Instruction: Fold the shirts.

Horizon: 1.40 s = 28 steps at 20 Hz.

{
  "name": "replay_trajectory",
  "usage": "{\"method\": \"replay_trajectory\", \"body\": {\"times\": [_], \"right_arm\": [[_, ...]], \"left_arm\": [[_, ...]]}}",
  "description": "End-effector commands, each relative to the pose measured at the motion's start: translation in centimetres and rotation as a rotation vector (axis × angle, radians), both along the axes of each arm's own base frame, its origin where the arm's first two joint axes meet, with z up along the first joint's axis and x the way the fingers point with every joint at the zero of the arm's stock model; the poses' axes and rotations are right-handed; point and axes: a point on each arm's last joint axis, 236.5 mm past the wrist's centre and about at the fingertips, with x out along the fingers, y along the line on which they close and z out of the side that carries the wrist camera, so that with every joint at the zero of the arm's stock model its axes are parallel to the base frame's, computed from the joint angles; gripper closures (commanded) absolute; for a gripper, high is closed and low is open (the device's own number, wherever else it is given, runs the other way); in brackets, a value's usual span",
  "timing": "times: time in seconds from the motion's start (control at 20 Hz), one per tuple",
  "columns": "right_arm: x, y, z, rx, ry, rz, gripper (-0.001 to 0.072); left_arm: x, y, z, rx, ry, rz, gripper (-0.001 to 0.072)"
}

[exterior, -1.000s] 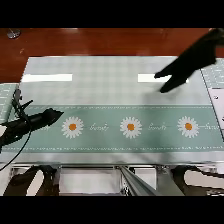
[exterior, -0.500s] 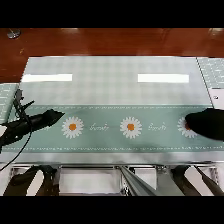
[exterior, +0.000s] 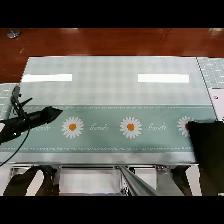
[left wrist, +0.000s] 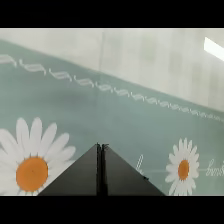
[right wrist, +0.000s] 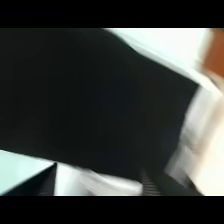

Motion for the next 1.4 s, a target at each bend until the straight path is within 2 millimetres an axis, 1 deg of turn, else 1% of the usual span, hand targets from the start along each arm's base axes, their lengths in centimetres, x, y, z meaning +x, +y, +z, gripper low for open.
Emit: {"method": "replay_trajectory", "body": {"times": [0.0, 0.05, 0.1, 0.15, 0.2, 0.25, 0.3, 0.35, 0.4, 0.45, 0.5, 0.55, 0.6, 0.65, 0.7, 0.75, 0.85, 0.95, 1.35], "right_arm": [[16.2, 0.3, 8.4, 0.085, -0.618, 0.174, 0.0384], [21.8, 2.9, 12.8, 0.147, -0.808, 0.318, 0.0515], [25.9, 6.4, 16.0, 0.192, -0.916, 0.478, 0.067], [29.2, 11.0, 17.7, 0.217, -0.954, 0.654, 0.0677], [31.4, 16.1, 17.8, 0.248, -0.945, 0.81, 0.0677], [32.4, 22.1, 16.7, 0.299, -0.901, 0.977, 0.0677], [32.4, 27.1, 14.0, 0.299, -0.802, 1.155, 0.0677], [32.4, 29.3, 10.2, 0.225, -0.65, 1.259, 0.0677], [32.7, 30.0, 6.3, 0.13, -0.496, 1.286, 0.0677], [32.9, 29.9, 2.5, 0.023, -0.345, 1.306, 0.0677], [32.7, 29.7, -1.0, -0.058, -0.213, 1.318, 0.0677], [32.3, 29.6, -4.0, -0.088, -0.117, 1.308, 0.0677], [31.5, 29.4, -6.9, -0.076, -0.039, 1.279, 0.0677], [30.7, 29.1, -9.3, -0.04, 0.016, 1.232, 0.0677], [30.0, 28.5, -11.0, -0.016, 0.058, 1.169, 0.0677], [29.7, 28.0, -11.9, -0.006, 0.081, 1.139, 0.0677], [29.9, 27.9, -11.9, -0.016, 0.081, 1.142, 0.0677], [29.5, 27.9, -11.7, -0.005, 0.09, 1.134, 0.0677], [29.5, 28.0, -11.7, -0.006, 0.088, 1.135, 0.0677]], "left_arm": [[4.1, 1.3, 4.5, 0.019, -0.079, 0.01, 0.0686], [5.9, 0.9, 7.5, 0.027, -0.121, -0.031, 0.0687], [7.7, 0.2, 10.6, 0.043, -0.169, -0.081, 0.0687], [9.5, -1.0, 13.8, 0.074, -0.228, -0.142, 0.0687], [10.9, -2.4, 16.2, 0.115, -0.27, -0.2, 0.0687], [11.8, -3.9, 17.8, 0.171, -0.277, -0.247, 0.0687], [12.2, -4.9, 18.3, 0.245, -0.266, -0.285, 0.0687], [12.6, -5.4, 17.5, 0.35, -0.244, -0.307, 0.0687], [13.0, -5.0, 15.5, 0.456, -0.192, -0.299, 0.0687], [13.0, -4.3, 12.7, 0.532, -0.109, -0.273, 0.0686], [12.5, -3.9, 9.6, 0.561, -0.008, -0.245, 0.0685], [11.9, -4.0, 6.3, 0.573, 0.07, -0.258, 0.0684], [11.4, -4.0, 3.7, 0.58, 0.125, -0.274, 0.0684], [11.1, -3.5, 1.6, 0.586, 0.182, -0.28, 0.0685], [10.9, -2.8, 0.5, 0.589, 0.222, -0.278, 0.0685], [10.9, -2.2, -0.1, 0.588, 0.249, -0.271, 0.0684], [10.6, -1.3, -0.5, 0.59, 0.28, -0.263, 0.0684], [10.1, -0.8, -0.8, 0.59, 0.311, -0.262, 0.0684], [10.2, -0.8, -0.8, 0.59, 0.309, -0.261, 0.0684]]}}
